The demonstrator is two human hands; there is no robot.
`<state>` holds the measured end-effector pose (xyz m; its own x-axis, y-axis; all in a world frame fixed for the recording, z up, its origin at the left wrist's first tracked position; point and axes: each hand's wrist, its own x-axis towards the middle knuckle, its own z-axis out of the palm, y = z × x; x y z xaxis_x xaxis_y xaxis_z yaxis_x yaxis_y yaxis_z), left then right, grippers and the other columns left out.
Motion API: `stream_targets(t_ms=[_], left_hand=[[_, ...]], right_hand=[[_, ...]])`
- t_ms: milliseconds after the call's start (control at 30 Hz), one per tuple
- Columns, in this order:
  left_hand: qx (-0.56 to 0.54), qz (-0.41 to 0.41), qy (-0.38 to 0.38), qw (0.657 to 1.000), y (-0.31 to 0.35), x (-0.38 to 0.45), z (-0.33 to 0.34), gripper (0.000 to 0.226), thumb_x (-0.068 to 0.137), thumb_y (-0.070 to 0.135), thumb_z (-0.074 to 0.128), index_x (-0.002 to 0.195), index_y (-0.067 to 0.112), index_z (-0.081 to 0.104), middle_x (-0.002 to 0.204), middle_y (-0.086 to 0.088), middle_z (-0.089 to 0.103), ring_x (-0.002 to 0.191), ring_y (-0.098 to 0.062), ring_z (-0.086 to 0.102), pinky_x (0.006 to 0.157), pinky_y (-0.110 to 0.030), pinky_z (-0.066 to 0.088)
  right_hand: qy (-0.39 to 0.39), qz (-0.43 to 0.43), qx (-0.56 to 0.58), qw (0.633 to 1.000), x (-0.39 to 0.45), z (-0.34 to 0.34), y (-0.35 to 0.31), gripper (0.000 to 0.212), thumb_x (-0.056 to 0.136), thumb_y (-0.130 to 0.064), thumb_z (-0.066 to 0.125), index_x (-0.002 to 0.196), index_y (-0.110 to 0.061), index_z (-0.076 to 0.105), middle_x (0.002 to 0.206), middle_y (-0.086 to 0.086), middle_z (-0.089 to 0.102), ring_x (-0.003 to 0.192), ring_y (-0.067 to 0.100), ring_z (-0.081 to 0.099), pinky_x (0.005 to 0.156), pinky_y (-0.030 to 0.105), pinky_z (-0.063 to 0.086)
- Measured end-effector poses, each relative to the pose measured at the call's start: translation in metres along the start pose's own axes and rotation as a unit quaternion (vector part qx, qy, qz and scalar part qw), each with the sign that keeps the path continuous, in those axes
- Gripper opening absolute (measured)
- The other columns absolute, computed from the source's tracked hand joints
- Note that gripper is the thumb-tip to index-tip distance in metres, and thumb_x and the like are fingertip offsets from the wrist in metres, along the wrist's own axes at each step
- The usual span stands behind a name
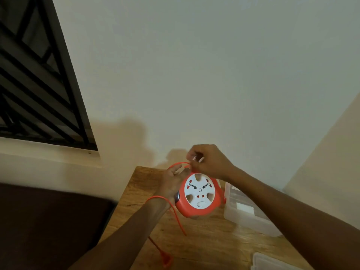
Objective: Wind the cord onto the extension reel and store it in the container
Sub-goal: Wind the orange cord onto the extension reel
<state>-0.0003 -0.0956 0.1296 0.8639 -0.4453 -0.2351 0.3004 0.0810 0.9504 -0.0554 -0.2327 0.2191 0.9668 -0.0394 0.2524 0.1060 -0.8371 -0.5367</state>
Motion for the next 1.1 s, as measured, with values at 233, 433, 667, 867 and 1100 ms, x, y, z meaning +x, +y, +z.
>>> stream_targets(t_ms=[233, 433, 667, 867, 1100], left_hand=[[-0.039, -0.001, -0.016, 0.999, -0.002, 0.009, -0.002, 0.039, 0.091, 0.028, 0.078, 0.125, 0.009, 0.071, 0.110, -0.021, 0.079, 0.101, -0.045, 0.075, 0.094, -0.062, 0.059], [-0.066, -0.028, -0.027, 0.997, -0.002, 0.008, -0.002, 0.027, 0.095, 0.023, 0.073, 0.118, 0.009, 0.074, 0.104, -0.021, 0.080, 0.088, -0.040, 0.078, 0.078, -0.051, 0.065], [-0.059, -0.045, -0.061, 0.995, 0.002, 0.004, -0.002, 0.026, 0.095, 0.030, 0.071, 0.115, 0.013, 0.074, 0.099, -0.017, 0.082, 0.077, -0.034, 0.080, 0.060, -0.039, 0.064], [-0.046, -0.030, -0.085, 0.995, 0.001, 0.008, -0.009, 0.031, 0.092, 0.033, 0.072, 0.115, 0.013, 0.076, 0.102, -0.015, 0.082, 0.079, -0.033, 0.080, 0.062, -0.039, 0.064], [-0.028, -0.024, -0.097, 0.995, -0.001, 0.012, -0.010, 0.045, 0.081, 0.041, 0.076, 0.117, 0.014, 0.076, 0.107, -0.016, 0.081, 0.090, -0.039, 0.078, 0.080, -0.051, 0.065]], right_hand=[[-0.118, -0.030, -0.196, 0.973, -0.057, -0.007, 0.030, 0.018, 0.081, -0.021, 0.067, 0.098, -0.022, 0.071, 0.103, -0.002, 0.066, 0.092, 0.015, 0.059, 0.076, 0.029, 0.051], [-0.149, -0.094, -0.286, 0.942, -0.068, 0.003, 0.027, 0.048, 0.082, -0.026, 0.075, 0.128, -0.025, 0.060, 0.142, 0.004, 0.050, 0.122, 0.023, 0.050, 0.091, 0.034, 0.051], [-0.167, -0.127, -0.356, 0.911, -0.058, -0.001, 0.021, 0.068, 0.080, -0.036, 0.077, 0.140, -0.028, 0.045, 0.146, 0.004, 0.047, 0.125, 0.032, 0.043, 0.095, 0.043, 0.047], [-0.199, -0.198, -0.420, 0.863, -0.057, 0.002, 0.021, 0.075, 0.074, -0.043, 0.080, 0.137, -0.040, 0.039, 0.136, 0.013, 0.051, 0.129, 0.039, 0.040, 0.099, 0.050, 0.043], [-0.210, -0.188, -0.481, 0.830, -0.055, 0.011, 0.017, 0.079, 0.075, -0.044, 0.079, 0.140, -0.047, 0.035, 0.130, 0.014, 0.054, 0.128, 0.038, 0.039, 0.097, 0.047, 0.039]])
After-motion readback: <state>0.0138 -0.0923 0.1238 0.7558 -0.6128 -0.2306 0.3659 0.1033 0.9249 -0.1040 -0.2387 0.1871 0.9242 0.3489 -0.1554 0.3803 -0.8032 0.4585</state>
